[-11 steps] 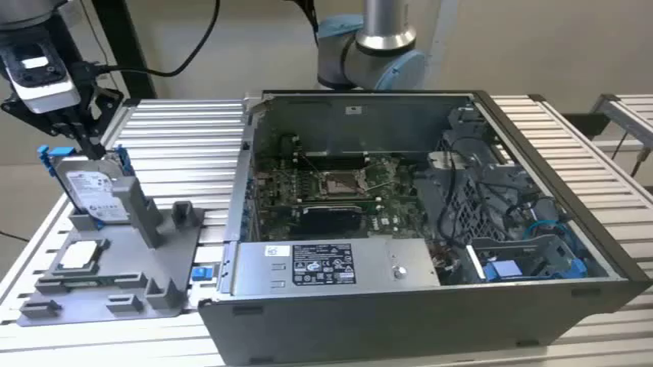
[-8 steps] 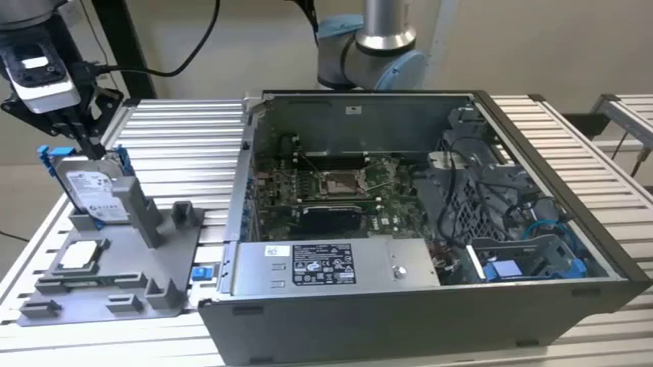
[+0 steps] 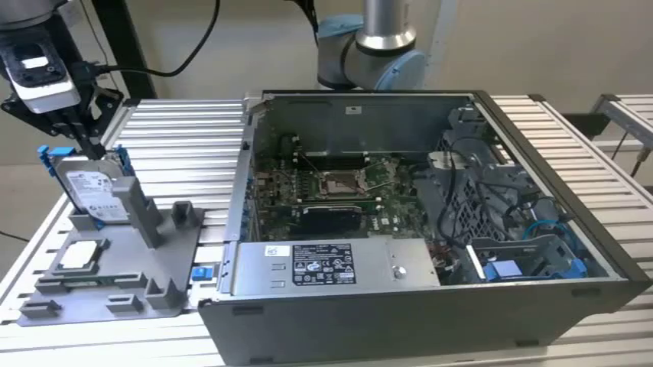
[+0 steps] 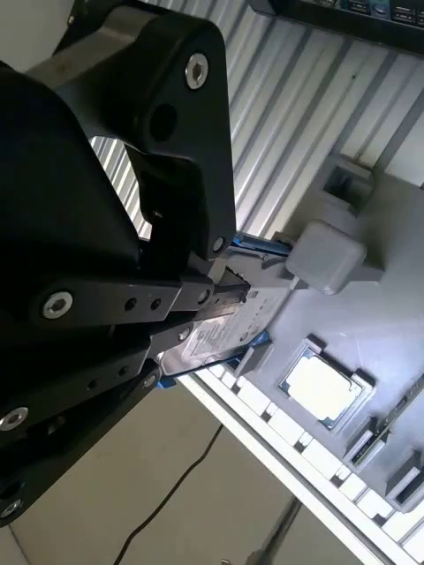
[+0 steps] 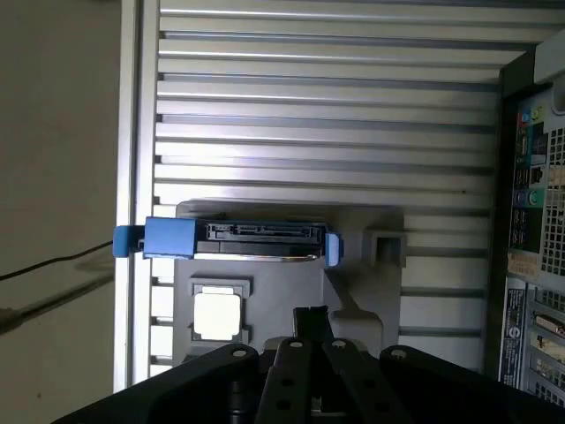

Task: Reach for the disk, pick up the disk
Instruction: 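Reach for the disk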

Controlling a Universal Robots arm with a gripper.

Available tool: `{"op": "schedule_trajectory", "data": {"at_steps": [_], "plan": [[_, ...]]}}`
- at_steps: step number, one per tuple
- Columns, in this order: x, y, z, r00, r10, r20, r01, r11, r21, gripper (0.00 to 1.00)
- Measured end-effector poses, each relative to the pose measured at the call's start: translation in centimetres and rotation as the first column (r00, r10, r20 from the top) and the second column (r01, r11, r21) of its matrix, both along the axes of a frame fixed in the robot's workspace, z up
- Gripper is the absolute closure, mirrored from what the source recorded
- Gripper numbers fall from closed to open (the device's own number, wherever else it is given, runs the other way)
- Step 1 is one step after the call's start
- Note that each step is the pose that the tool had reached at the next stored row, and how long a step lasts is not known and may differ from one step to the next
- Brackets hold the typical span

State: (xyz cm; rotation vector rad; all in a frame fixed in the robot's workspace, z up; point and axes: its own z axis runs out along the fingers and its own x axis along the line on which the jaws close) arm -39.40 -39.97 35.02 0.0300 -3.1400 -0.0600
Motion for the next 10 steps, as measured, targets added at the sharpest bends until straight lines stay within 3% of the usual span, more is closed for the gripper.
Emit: {"op": "schedule_trajectory", "data": {"at_steps": [4, 10], "plan": [[0.0, 0.28, 0.0, 1.0, 0.0, 0.0, 0.0, 1.0, 0.0, 1.0], [-0.1, 2.23, 0.0, 1.0, 0.0, 0.0, 0.0, 1.0, 0.0, 1.0]]}}
